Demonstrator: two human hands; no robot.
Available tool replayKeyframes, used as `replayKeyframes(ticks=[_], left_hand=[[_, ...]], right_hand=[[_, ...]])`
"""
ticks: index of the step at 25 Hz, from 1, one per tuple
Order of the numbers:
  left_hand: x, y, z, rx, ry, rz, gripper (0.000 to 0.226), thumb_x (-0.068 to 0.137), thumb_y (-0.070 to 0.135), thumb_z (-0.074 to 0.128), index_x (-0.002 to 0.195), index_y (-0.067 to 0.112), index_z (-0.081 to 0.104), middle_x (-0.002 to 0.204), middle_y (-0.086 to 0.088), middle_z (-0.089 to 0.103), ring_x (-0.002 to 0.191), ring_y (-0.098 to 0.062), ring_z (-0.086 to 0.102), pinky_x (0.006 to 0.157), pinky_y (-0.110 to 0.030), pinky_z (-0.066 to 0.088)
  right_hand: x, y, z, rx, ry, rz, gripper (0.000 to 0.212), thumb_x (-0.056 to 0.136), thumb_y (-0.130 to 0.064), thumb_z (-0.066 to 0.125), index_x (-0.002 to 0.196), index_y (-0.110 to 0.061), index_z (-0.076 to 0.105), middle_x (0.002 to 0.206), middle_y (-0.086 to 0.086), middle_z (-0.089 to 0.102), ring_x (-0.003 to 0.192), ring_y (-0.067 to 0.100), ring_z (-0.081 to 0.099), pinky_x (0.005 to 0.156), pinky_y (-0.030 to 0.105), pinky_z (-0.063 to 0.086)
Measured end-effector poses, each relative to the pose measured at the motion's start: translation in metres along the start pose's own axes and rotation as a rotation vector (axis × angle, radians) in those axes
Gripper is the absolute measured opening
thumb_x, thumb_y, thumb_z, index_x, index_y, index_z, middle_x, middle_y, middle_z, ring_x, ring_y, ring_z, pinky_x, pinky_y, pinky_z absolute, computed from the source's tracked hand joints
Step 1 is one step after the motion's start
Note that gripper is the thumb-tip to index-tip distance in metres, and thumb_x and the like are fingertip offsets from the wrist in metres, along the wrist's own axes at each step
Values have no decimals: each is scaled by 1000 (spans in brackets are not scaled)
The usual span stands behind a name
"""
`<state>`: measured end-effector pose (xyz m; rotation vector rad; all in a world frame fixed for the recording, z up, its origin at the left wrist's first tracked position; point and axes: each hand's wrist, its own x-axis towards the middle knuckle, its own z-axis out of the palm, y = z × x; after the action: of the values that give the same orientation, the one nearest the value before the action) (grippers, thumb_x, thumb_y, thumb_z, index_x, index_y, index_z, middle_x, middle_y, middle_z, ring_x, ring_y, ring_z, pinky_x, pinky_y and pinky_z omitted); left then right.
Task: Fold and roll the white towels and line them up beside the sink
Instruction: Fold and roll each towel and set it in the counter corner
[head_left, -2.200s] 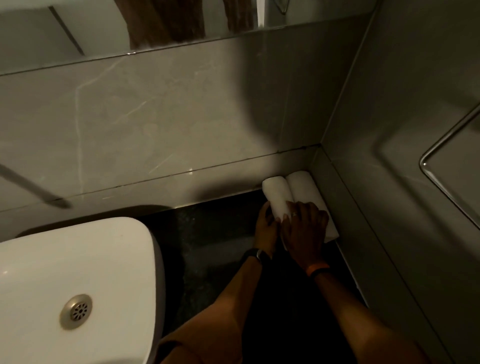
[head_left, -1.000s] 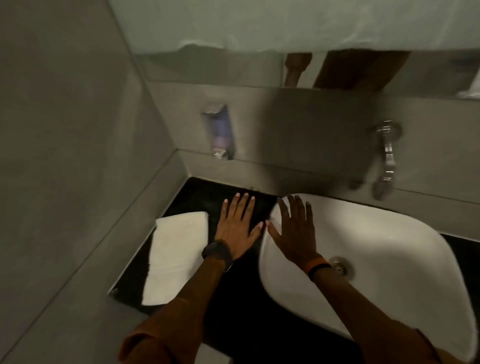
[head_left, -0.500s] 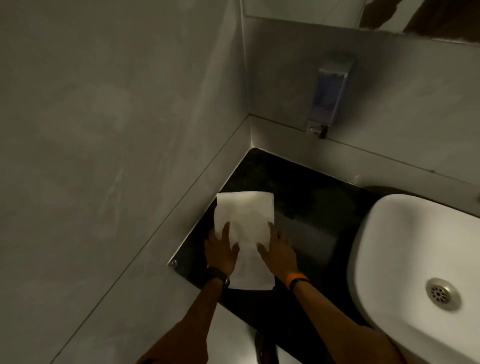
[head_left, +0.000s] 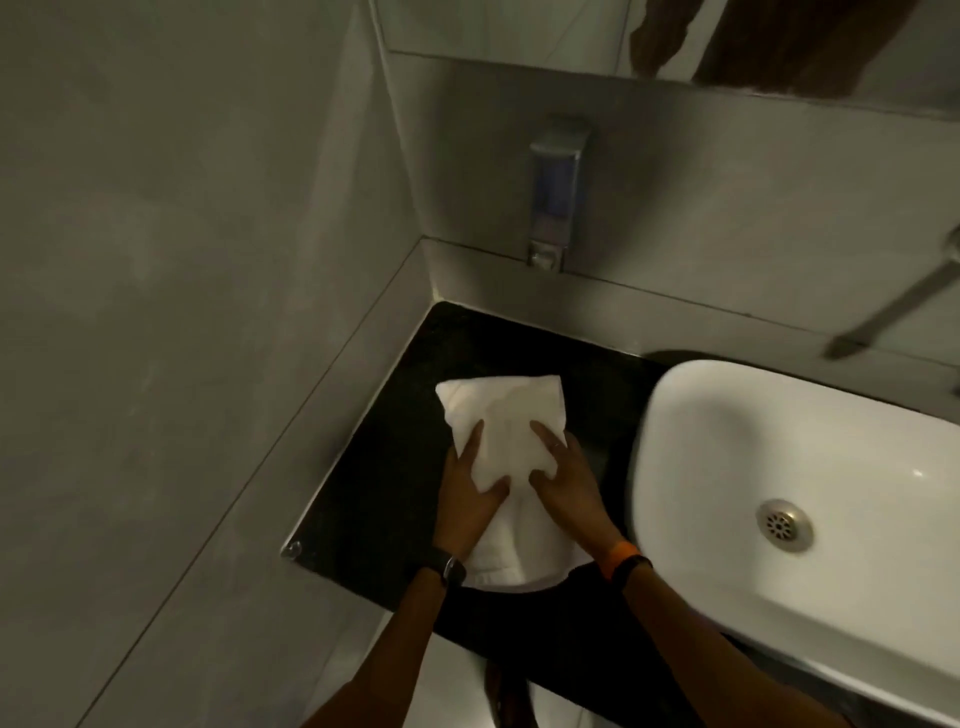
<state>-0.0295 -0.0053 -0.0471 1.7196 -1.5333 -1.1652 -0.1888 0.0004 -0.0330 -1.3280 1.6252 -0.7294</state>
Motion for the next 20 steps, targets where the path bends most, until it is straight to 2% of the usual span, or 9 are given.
replayKeyframes(ticks=[3, 6, 9, 12, 13, 14, 16, 18, 20], left_hand=[[-10, 56, 37, 21, -34, 122, 81, 85, 27, 69, 148, 33, 19, 153, -8, 29, 138, -25, 32, 110, -34, 29], [-33, 110, 95, 14, -100, 227, 82, 86, 27, 69, 150, 28, 18, 149, -9, 33, 133, -21, 37, 104, -26, 30], [-67, 161, 172, -12, -195, 288, 84, 86, 27, 69, 150, 28, 15, 150, -8, 32, 134, -22, 35, 107, -26, 27], [-110, 210, 262, 21, -285, 288, 89, 86, 29, 69, 150, 33, 7, 152, -5, 28, 136, -21, 31, 106, -17, 17], [-122, 224, 291, -1, -328, 282, 90, 85, 29, 69, 149, 36, 7, 152, -5, 28, 137, -22, 31, 109, -21, 19], [-133, 235, 317, -28, -375, 273, 90, 84, 28, 70, 149, 38, 7, 151, -5, 28, 137, -23, 32, 112, -28, 23], [-162, 260, 378, -51, -452, 278, 90, 84, 25, 71, 149, 38, 10, 150, -4, 27, 136, -22, 32, 114, -39, 30], [-188, 275, 429, -28, -502, 312, 89, 84, 23, 70, 149, 36, 11, 151, -6, 24, 138, -23, 30, 114, -41, 33], [-209, 283, 474, 36, -563, 337, 89, 84, 22, 69, 149, 35, 11, 156, -8, 16, 142, -26, 23, 114, -36, 29]], right_hand=[[-26, -2, -75, -94, 46, -81, 71, 89, -15, 56, 148, -36, 22, 154, 4, 24, 131, 26, 41, 103, 33, 39], [-64, 19, -158, -195, 82, -94, 75, 90, -21, 59, 149, -39, 16, 155, 5, 24, 130, 29, 43, 101, 37, 42], [-112, 61, -242, -178, 138, -45, 74, 92, -26, 58, 147, -45, 13, 159, 7, 18, 139, 30, 33, 110, 44, 36], [-165, 117, -325, -93, 214, 13, 73, 93, -26, 58, 146, -48, 14, 160, 4, 17, 139, 28, 32, 115, 50, 34], [-181, 135, -351, -80, 239, 20, 73, 93, -24, 58, 146, -48, 14, 160, 3, 15, 142, 27, 28, 116, 51, 31], [-194, 153, -372, -76, 262, 22, 73, 92, -21, 58, 146, -48, 15, 161, 2, 13, 143, 27, 24, 115, 49, 30], [-226, 191, -423, -57, 317, 45, 75, 91, -16, 58, 145, -48, 18, 159, 2, 15, 140, 24, 28, 108, 40, 36], [-252, 223, -457, -19, 368, 50, 73, 89, -15, 57, 145, -47, 21, 155, 1, 22, 134, 21, 35, 101, 34, 38], [-274, 256, -481, -7, 400, 68, 75, 87, -11, 56, 145, -46, 23, 153, 0, 27, 134, 18, 36, 102, 32, 34]])
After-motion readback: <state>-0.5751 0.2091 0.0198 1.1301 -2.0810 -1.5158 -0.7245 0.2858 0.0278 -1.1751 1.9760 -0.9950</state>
